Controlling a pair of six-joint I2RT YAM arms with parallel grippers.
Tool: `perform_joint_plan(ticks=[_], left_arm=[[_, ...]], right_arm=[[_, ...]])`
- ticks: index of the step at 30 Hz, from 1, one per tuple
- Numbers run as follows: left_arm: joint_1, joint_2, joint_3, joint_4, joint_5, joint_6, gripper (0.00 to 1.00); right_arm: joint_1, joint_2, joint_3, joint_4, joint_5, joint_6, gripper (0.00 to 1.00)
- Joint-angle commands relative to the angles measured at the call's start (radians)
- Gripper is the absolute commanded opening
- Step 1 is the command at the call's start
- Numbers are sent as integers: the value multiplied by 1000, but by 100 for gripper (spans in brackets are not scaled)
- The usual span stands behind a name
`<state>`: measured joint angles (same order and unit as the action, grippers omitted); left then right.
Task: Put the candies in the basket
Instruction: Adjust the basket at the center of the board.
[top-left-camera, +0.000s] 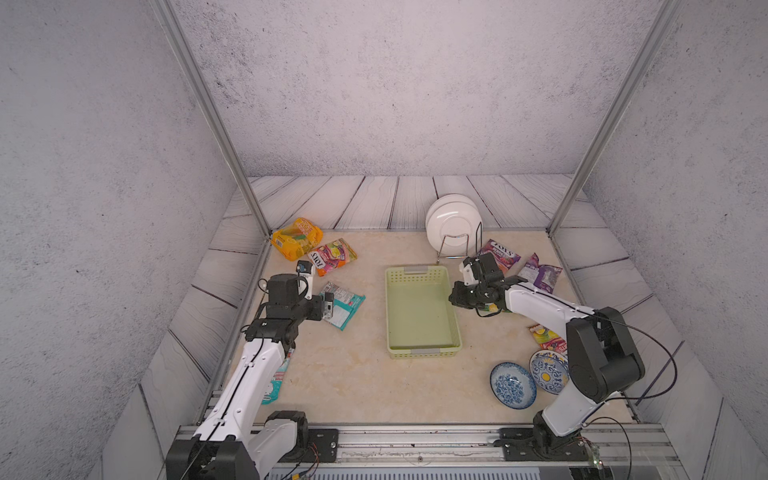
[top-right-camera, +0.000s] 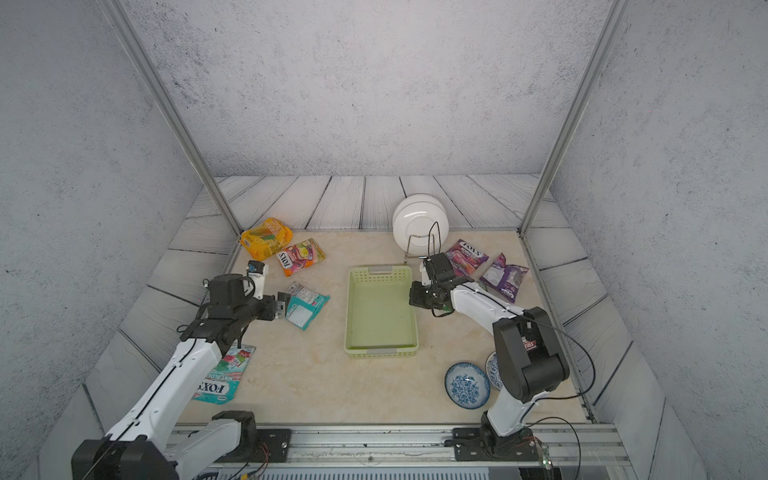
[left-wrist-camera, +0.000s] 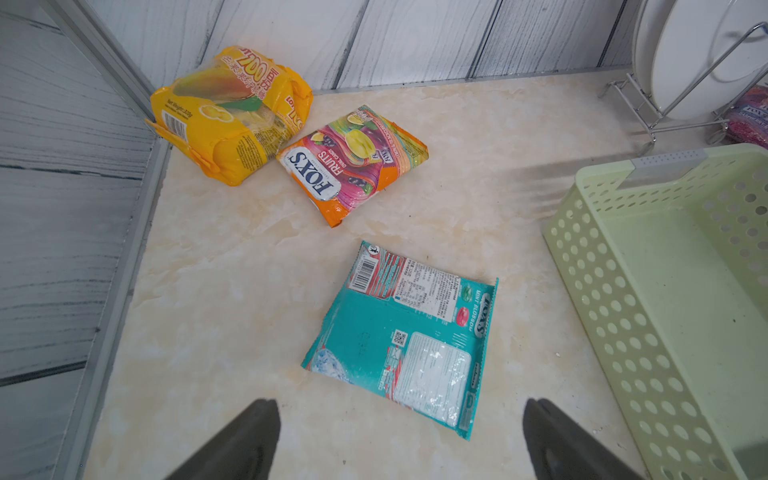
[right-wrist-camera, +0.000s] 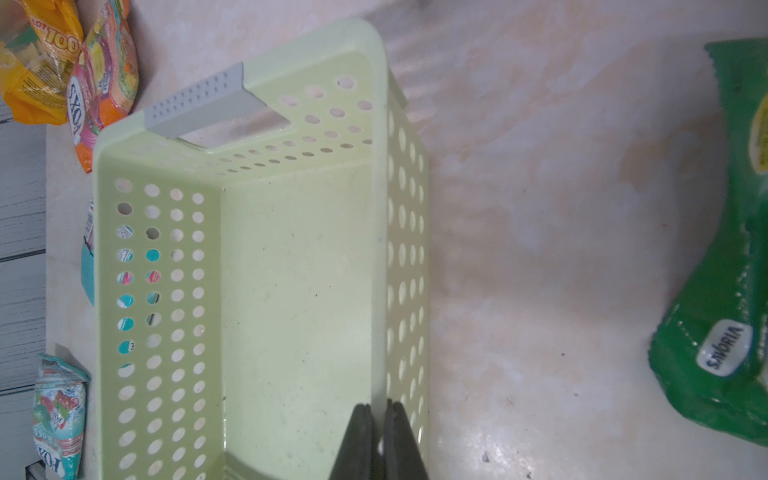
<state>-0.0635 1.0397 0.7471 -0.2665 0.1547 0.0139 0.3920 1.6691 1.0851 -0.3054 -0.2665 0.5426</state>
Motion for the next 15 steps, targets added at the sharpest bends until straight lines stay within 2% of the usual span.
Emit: perform_joint_plan(ticks=[1, 4, 8, 11, 15], left_arm=[[-6, 3, 27, -14, -2, -12, 98], [-10, -4, 1, -1, -14, -1, 98], [-7, 2, 24, -17, 8, -10, 98], [-9, 2, 12, -6, -21, -6, 98], [-10, 0, 11, -11, 11, -7, 98]], right_arm=[[8, -26, 8, -46, 24, 8, 0], [8, -36, 11, -49, 42, -4, 12], [8, -44, 87, -174, 104, -56, 28], [7, -66, 124, -231, 177, -99, 37], [7, -80, 157, -290, 286, -130, 45]])
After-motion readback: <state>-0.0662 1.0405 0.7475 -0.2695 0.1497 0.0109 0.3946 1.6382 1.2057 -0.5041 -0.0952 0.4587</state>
